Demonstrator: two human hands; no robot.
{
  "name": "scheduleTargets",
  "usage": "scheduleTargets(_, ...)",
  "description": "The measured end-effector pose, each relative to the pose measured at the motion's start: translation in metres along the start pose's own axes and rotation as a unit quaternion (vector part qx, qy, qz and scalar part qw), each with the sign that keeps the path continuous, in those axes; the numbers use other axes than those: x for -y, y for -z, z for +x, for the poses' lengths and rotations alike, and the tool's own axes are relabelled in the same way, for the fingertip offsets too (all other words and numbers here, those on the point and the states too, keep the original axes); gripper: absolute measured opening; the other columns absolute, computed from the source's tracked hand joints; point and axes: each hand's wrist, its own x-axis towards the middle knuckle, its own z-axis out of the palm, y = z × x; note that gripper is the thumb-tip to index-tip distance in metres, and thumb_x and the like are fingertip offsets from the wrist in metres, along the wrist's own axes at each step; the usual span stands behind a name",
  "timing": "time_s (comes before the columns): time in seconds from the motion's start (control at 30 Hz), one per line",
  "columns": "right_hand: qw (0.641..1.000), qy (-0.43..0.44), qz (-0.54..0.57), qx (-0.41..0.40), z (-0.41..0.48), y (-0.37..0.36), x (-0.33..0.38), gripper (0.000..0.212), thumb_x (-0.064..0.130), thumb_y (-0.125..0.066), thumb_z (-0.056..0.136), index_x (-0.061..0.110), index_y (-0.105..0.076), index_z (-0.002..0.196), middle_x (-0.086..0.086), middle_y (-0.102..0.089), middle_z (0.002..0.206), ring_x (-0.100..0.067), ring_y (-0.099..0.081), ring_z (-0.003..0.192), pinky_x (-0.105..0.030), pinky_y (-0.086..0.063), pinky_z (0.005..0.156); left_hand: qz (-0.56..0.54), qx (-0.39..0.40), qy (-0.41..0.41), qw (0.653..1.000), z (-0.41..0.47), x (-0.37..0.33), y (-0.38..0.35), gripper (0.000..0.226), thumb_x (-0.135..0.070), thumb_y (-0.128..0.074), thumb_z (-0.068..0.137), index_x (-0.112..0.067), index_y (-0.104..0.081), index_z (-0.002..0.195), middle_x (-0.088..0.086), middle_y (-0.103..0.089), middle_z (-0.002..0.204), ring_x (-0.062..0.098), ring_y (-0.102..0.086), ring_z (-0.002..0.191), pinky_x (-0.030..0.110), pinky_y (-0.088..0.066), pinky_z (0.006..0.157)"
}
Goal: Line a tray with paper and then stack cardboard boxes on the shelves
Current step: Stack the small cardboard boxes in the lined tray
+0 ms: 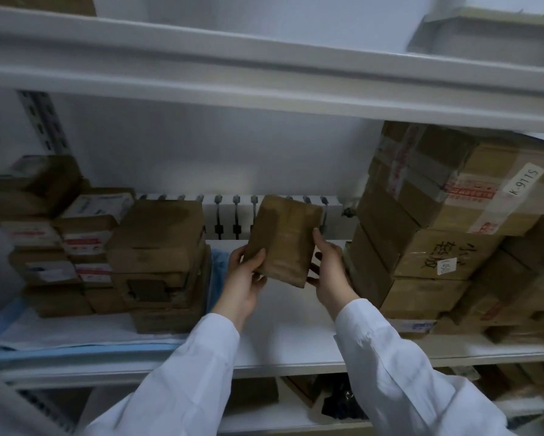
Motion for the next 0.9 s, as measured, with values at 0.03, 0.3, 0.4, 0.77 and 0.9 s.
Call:
scheduleTargets(0.03, 1.000, 0.000, 0.015, -0.002, -0.001, -0.005, 0.001, 0.060, 0.057, -0.055, 0.085, 0.022, -0.037, 0.130, 0.000, -0.051, 0.124, -0.030, -0.053, 0.113, -0.053, -0.042, 0.102, 0.001, 0.009, -0.016, 1.000, 0.000, -0.006, 0.002, 0.035, -0.005, -0.060, 0.086, -0.019, -0.048, 0.116, 0.005, -0.057, 0.114, 0.028, -0.057, 0.103, 0.037, -0.050, 0.086)
scheduleTargets(0.3, 0.990, 0.015, 0.137, 0.031, -0.010, -0.030, 0.013, 0.055, 0.062, -0.038, 0.090, 0.021, -0.049, 0.125, 0.000, -0.061, 0.101, -0.021, -0.059, 0.090, -0.041, -0.043, 0.087, 0.178, 0.052, -0.128, 0.974, -0.017, -0.043, 0.009, 0.044, -0.001, -0.069, 0.077, -0.022, -0.051, 0.111, 0.008, -0.054, 0.123, 0.029, -0.056, 0.112, 0.035, -0.051, 0.089)
scheduleTargets(0.4, 0.984, 0.028, 0.170, 0.037, -0.014, -0.038, 0.026, 0.061, 0.064, -0.039, 0.089, 0.019, -0.051, 0.128, -0.005, -0.062, 0.114, -0.027, -0.060, 0.101, -0.045, -0.045, 0.095, 0.266, 0.073, -0.203, 0.940, -0.034, -0.061, 0.003, 0.053, -0.033, -0.077, 0.060, -0.041, -0.051, 0.105, 0.005, -0.046, 0.131, 0.022, -0.052, 0.117, 0.033, -0.048, 0.096)
scheduleTargets(0.77, 0.990, 0.041, 0.084, 0.103, -0.026, -0.087, 0.068, 0.057, 0.065, -0.042, 0.087, 0.022, -0.052, 0.123, -0.007, -0.064, 0.114, -0.031, -0.063, 0.101, -0.050, -0.050, 0.094, 0.481, -0.085, -0.309, 0.816, -0.057, -0.122, 0.019, 0.086, -0.079, -0.047, 0.063, -0.042, -0.030, 0.138, -0.003, -0.031, 0.147, 0.024, -0.015, 0.138, 0.047, -0.022, 0.113)
scheduleTargets(0.9, 0.983, 0.069, 0.006, 0.172, -0.040, -0.115, 0.063, 0.031, 0.049, -0.046, 0.093, 0.022, -0.058, 0.100, -0.002, -0.067, 0.096, -0.026, -0.065, 0.092, -0.045, -0.051, 0.091, 0.376, -0.099, -0.300, 0.871, -0.061, -0.143, 0.030, 0.080, -0.073, -0.053, 0.071, -0.028, -0.033, 0.134, 0.002, -0.043, 0.137, 0.023, -0.038, 0.129, 0.037, -0.039, 0.101)
